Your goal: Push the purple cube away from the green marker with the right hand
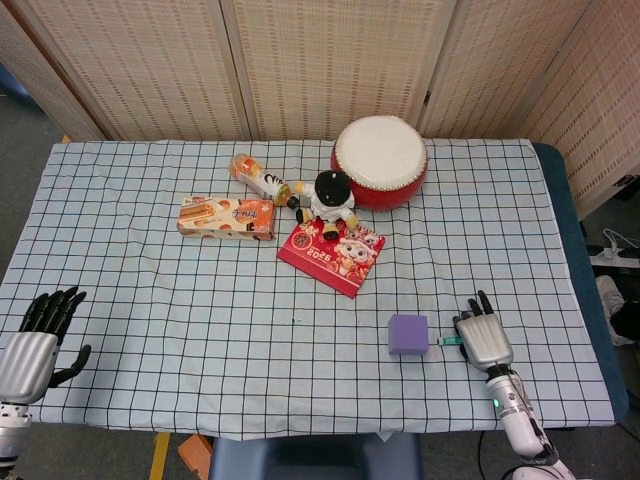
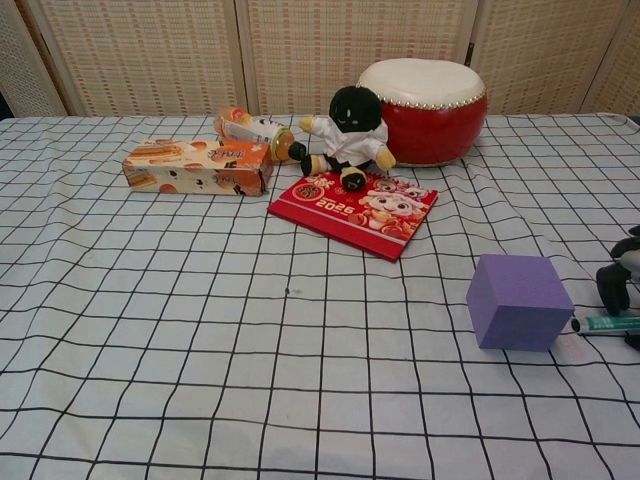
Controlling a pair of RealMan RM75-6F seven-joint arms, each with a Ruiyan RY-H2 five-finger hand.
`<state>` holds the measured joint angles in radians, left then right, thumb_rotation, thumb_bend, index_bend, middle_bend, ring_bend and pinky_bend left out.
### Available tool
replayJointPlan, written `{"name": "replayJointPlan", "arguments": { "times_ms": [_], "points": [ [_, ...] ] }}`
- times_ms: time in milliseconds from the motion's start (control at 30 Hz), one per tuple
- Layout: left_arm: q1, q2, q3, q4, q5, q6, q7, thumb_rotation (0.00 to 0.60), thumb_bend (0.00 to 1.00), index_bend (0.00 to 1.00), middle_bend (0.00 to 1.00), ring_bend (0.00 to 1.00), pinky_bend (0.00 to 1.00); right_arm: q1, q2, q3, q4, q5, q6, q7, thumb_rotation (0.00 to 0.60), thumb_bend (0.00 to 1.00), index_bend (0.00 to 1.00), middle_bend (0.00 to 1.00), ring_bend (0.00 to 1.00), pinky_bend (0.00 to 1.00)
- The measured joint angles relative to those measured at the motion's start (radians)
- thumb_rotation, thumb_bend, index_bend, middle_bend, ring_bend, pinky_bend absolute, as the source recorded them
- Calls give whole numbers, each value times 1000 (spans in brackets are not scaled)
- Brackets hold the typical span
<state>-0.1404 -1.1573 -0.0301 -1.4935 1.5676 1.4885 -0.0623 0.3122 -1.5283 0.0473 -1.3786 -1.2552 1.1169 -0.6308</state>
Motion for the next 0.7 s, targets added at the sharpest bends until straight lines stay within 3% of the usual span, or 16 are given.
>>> {"name": "replayJointPlan", "arguments": {
  "times_ms": [433,700],
  "points": [
    [-2,0,-2,0,-6,-3,6,600,413,0,0,0,18,3,-9,-14,-1,29,9,-46,600,288,721,608,274,11],
    [0,1,-1,-2,-6,2,8,600,414,0,0,0,17,-5,-20,-8,15,6,56,1,600,412,914,754,438,172]
  ]
}}
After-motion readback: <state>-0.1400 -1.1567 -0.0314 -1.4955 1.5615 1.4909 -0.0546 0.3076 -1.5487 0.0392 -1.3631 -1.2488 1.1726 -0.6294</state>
